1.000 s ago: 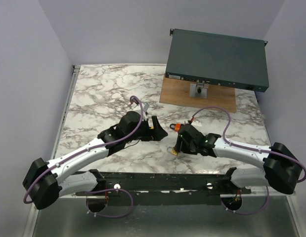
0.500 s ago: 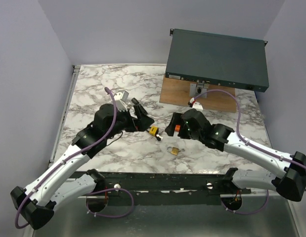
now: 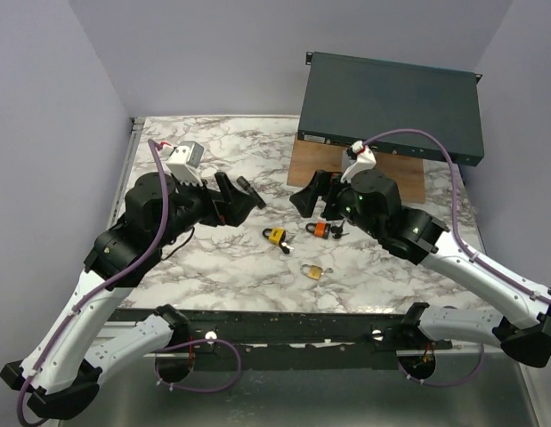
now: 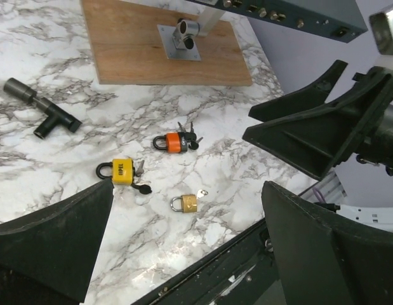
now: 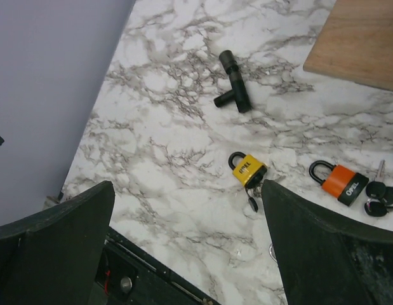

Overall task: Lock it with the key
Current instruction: Reset both arms

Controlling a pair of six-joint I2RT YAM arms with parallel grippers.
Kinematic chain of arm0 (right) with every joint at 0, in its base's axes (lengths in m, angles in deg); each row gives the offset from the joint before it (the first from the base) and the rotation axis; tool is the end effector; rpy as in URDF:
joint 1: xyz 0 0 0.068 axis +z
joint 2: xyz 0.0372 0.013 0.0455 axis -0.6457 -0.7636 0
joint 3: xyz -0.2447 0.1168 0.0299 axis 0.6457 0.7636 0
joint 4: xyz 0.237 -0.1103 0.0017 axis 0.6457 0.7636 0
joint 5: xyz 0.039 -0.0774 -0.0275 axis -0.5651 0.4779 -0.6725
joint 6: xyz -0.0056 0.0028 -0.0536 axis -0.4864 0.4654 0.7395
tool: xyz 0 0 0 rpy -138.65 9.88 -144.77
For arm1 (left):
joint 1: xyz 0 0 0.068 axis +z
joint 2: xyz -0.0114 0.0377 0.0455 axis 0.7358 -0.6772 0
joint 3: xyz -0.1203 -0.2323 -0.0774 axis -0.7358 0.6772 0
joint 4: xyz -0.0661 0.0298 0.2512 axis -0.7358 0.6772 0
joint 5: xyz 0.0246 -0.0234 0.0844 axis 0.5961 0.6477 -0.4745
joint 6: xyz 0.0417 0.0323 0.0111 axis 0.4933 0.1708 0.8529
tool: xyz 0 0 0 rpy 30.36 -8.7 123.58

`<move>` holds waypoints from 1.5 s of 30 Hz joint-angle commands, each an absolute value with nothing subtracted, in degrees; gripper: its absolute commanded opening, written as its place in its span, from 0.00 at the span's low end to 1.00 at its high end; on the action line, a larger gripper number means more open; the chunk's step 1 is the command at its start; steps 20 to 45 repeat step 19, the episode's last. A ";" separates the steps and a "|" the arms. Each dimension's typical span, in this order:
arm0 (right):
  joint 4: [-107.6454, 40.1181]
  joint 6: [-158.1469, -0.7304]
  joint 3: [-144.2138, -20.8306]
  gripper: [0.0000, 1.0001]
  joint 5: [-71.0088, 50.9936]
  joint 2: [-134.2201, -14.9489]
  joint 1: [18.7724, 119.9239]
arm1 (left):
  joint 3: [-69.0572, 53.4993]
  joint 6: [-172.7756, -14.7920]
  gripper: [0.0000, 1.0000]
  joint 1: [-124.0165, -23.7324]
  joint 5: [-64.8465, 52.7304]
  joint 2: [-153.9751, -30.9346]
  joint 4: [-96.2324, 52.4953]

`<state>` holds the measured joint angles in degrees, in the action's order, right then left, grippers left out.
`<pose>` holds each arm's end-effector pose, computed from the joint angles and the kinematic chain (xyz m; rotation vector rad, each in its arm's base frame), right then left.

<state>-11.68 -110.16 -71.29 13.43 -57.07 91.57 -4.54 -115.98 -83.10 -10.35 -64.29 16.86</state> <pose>0.1619 0.1869 0.3732 -0.0545 2.0132 0.7513 0.1220 -0.0908 0.4254 0.0841 1.9286 -0.8999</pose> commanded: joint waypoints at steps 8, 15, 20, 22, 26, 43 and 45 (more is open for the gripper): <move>-15.71 -104.97 -76.06 1.00 12.75 -59.85 91.35 | -8.65 -112.99 0.98 -82.88 -16.95 -65.38 23.69; -16.54 -105.43 -75.53 1.00 12.30 -59.68 91.29 | -7.35 -112.35 0.98 -82.88 -17.31 -65.04 23.47; -17.18 -106.17 -75.19 1.00 11.43 -59.71 91.30 | -7.22 -112.57 0.98 -82.88 -17.24 -65.30 23.56; -17.18 -106.17 -75.19 1.00 11.43 -59.71 91.30 | -7.22 -112.57 0.98 -82.88 -17.24 -65.30 23.56; -17.18 -106.17 -75.19 1.00 11.43 -59.71 91.30 | -7.22 -112.57 0.98 -82.88 -17.24 -65.30 23.56; -17.18 -106.17 -75.19 1.00 11.43 -59.71 91.30 | -7.22 -112.57 0.98 -82.88 -17.24 -65.30 23.56; -17.18 -106.17 -75.19 1.00 11.43 -59.71 91.30 | -7.22 -112.57 0.98 -82.88 -17.24 -65.30 23.56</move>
